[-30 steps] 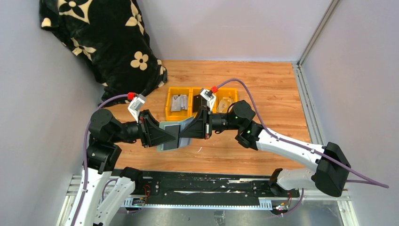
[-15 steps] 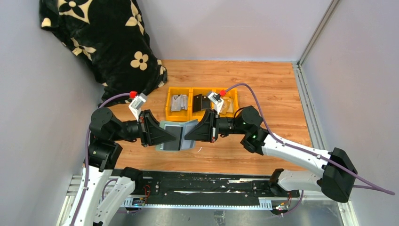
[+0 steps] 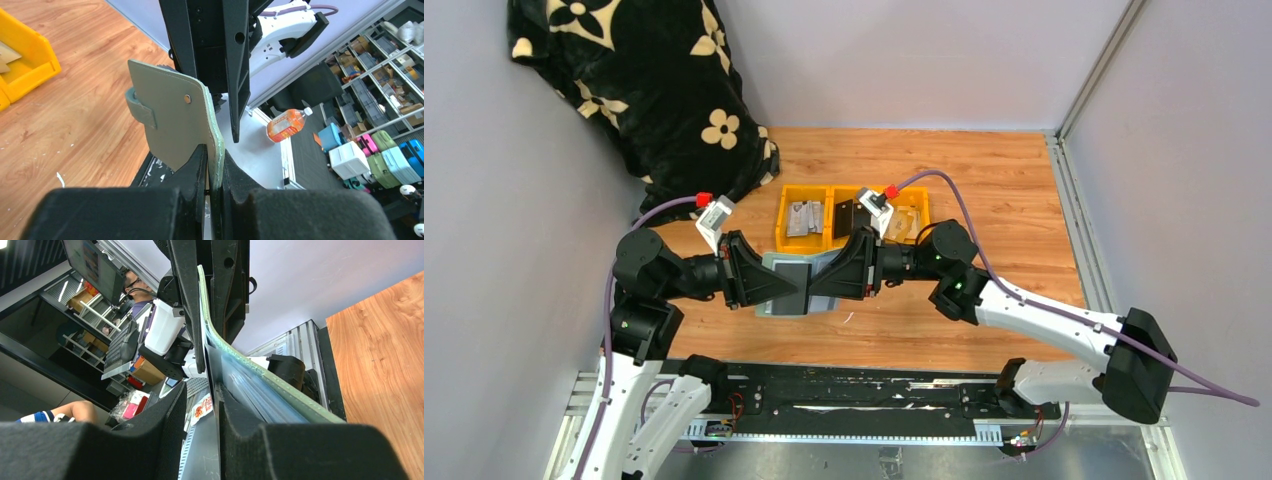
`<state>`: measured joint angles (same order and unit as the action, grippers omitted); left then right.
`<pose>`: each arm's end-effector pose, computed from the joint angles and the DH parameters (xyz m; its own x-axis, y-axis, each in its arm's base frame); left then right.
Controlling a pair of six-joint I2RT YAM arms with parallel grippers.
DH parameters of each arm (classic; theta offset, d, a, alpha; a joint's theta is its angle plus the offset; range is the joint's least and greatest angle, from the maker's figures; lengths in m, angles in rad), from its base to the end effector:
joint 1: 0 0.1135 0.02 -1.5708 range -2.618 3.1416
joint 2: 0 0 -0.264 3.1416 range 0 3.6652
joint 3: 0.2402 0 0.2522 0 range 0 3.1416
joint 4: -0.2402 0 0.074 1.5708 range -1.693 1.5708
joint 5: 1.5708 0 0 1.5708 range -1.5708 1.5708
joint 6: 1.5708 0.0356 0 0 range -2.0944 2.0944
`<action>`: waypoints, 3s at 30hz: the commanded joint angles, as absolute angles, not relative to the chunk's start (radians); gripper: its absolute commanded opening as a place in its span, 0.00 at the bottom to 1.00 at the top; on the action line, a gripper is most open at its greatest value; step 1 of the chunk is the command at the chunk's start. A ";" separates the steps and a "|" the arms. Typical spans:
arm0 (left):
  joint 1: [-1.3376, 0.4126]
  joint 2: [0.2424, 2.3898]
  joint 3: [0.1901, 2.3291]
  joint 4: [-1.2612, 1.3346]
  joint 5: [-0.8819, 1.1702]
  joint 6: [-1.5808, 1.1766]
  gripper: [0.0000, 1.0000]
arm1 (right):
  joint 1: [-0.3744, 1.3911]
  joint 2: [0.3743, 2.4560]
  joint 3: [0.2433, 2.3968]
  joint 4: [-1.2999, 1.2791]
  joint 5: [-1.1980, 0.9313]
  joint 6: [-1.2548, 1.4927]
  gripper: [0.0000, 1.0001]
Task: Take the credit cards out of the card holder
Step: Remove the credit card from the card holder, then place the credit card in the storage box.
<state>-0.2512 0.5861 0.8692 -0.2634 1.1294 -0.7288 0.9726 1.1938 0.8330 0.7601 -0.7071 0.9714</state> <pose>0.0963 -0.0579 0.3873 -0.6396 -0.1296 -0.7577 0.7451 0.1378 -0.6526 0.1309 0.2331 0.3679 -0.6735 0.1264 -0.7283 -0.7253 -0.3028 0.6182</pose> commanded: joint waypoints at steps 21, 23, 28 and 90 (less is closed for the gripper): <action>-0.259 0.556 0.873 -0.386 0.914 -0.551 0.06 | 1.072 1.293 0.936 0.754 -0.608 0.883 0.14; -0.259 0.556 0.876 -0.394 0.897 -0.543 0.10 | 1.072 1.290 0.928 0.753 -0.582 0.874 0.12; -0.259 0.552 0.864 -0.349 1.012 -0.583 0.20 | 1.068 1.288 0.923 0.775 -0.552 0.882 0.11; -0.259 0.617 1.054 -0.704 0.921 -0.132 0.00 | 0.662 1.127 0.763 0.280 -0.624 0.683 0.00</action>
